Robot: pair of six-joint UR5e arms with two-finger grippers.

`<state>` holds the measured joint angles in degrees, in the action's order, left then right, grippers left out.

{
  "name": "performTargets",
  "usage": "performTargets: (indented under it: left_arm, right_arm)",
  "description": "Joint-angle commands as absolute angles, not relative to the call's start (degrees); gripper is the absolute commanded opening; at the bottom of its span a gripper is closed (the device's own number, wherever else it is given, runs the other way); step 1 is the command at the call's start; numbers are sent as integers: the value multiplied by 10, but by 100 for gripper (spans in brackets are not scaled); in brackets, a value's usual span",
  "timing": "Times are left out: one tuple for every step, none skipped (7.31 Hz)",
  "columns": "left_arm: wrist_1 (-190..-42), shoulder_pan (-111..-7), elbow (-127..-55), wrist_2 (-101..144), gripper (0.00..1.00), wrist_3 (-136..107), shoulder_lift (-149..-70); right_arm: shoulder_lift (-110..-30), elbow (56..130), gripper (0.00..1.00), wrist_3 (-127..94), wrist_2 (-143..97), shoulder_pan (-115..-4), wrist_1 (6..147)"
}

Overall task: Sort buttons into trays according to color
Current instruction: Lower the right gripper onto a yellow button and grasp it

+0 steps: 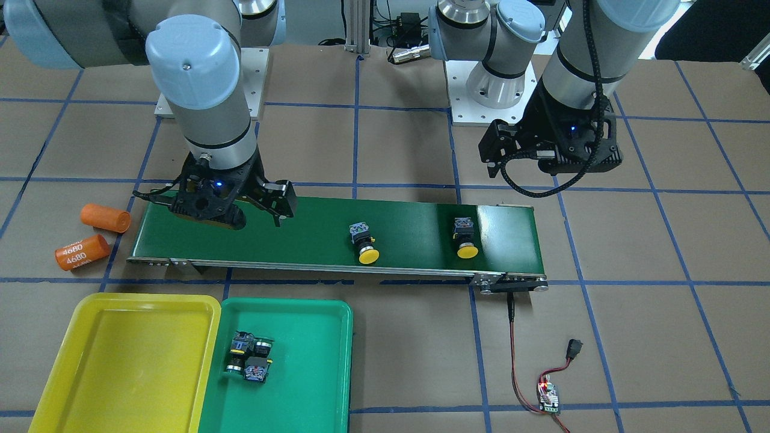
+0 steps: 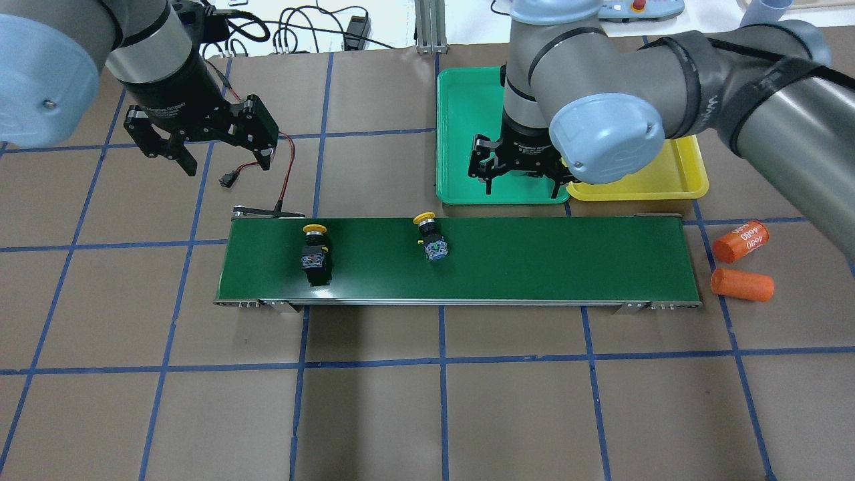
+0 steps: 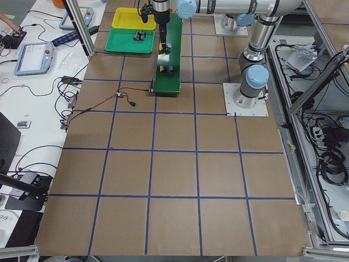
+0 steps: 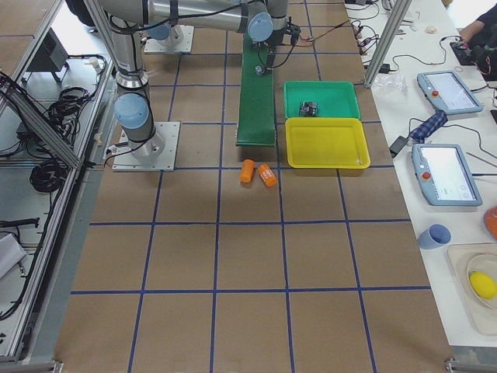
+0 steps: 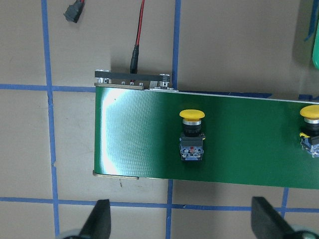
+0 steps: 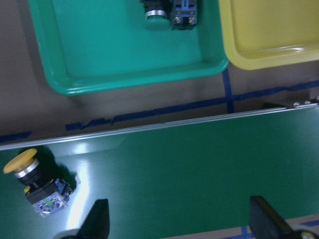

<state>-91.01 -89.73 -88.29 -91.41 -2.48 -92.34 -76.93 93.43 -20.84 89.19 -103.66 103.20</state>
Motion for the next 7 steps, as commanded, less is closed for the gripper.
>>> performTargets:
  left_arm:
    - [-910,-897,-885,-922,100,-25,-916]
    - [-911,-896,-887,-923,100,-25,-915]
    - [-911,-896,-887,-941,100,-25,-918]
    - [-910,-896,-887,-955,100,-25,-926]
    - [-911,-896,-888,-955,100,-25,-926]
    - [-910,-896,-888,-955,100,-25,-925]
    - [-909,-896,-888,-955,100,-25,-924]
  right_arm:
    - [-747,942,100,-213,866,-1064,1049]
    - [-738,945,100,-212,845,-1068,1049]
    - [-729,948,100,-212,823,-1070,1071]
    - [-718,961,100,-213,824,-1070,1077]
    - [-712,981,100,-213,827,-1070,1091]
    - [-709,990,100,-213,828,-1072,1115]
    - [-708,990,100,-214,828,-1072,1116]
